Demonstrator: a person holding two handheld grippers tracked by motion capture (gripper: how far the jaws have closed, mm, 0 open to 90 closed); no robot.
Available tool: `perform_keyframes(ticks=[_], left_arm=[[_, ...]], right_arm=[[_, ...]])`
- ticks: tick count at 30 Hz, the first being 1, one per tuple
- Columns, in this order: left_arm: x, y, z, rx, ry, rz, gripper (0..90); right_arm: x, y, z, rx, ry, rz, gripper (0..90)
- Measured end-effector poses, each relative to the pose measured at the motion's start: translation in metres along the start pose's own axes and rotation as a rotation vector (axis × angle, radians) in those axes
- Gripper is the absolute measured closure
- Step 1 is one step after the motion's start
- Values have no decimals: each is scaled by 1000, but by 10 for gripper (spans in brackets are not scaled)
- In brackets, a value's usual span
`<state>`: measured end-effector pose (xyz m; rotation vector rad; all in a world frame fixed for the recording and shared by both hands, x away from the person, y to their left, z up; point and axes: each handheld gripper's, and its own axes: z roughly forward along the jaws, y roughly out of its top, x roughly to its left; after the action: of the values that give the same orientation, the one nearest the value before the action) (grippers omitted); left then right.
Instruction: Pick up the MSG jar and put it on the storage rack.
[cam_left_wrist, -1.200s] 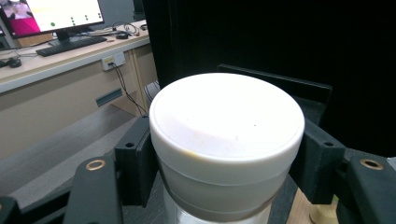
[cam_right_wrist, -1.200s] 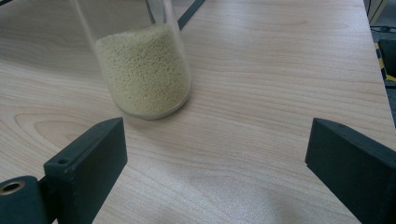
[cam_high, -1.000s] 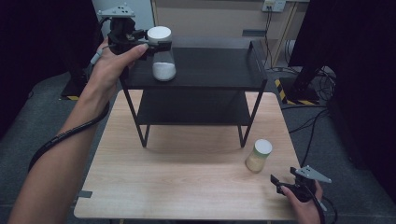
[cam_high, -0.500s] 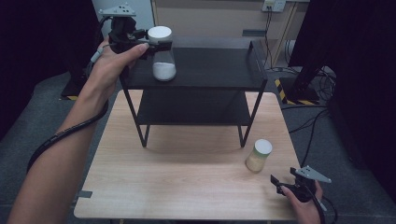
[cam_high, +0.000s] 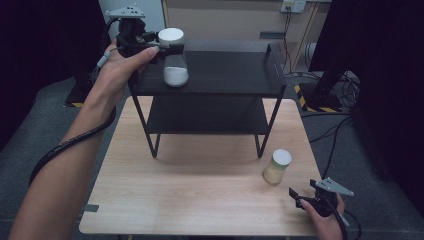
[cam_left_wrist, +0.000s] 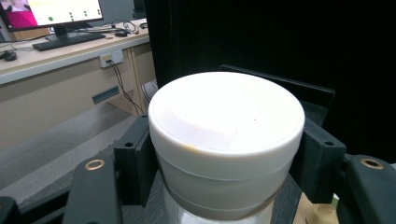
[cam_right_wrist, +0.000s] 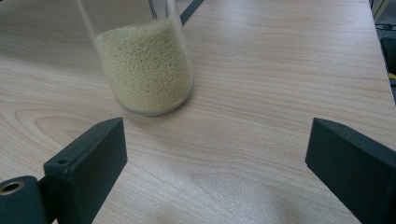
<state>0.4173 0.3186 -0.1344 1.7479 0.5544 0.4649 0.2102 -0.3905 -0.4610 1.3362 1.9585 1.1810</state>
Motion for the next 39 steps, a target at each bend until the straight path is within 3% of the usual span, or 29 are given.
perform_keyframes(ticks=[23,25,27,29,30,33,39], left_arm=[[-2,3,0,12,8,12,324],[-4,5,0,19,17,32,274],[-3,3,-2,2,9,25,156],[-4,3,-7,-17,5,29,118],[-7,4,-10,-13,20,41,72],[-14,9,-20,30,63,65,39],[-31,-2,-46,12,87,61,20]], right_arm=[[1,0,-1,0,0,1,59],[0,0,-1,-1,0,1,59],[0,1,-1,0,-1,-1,59],[0,1,-1,-1,-2,0,59],[0,0,-1,-1,-2,1,59],[0,1,-2,0,-2,0,58],[0,1,-3,-3,-8,1,58]])
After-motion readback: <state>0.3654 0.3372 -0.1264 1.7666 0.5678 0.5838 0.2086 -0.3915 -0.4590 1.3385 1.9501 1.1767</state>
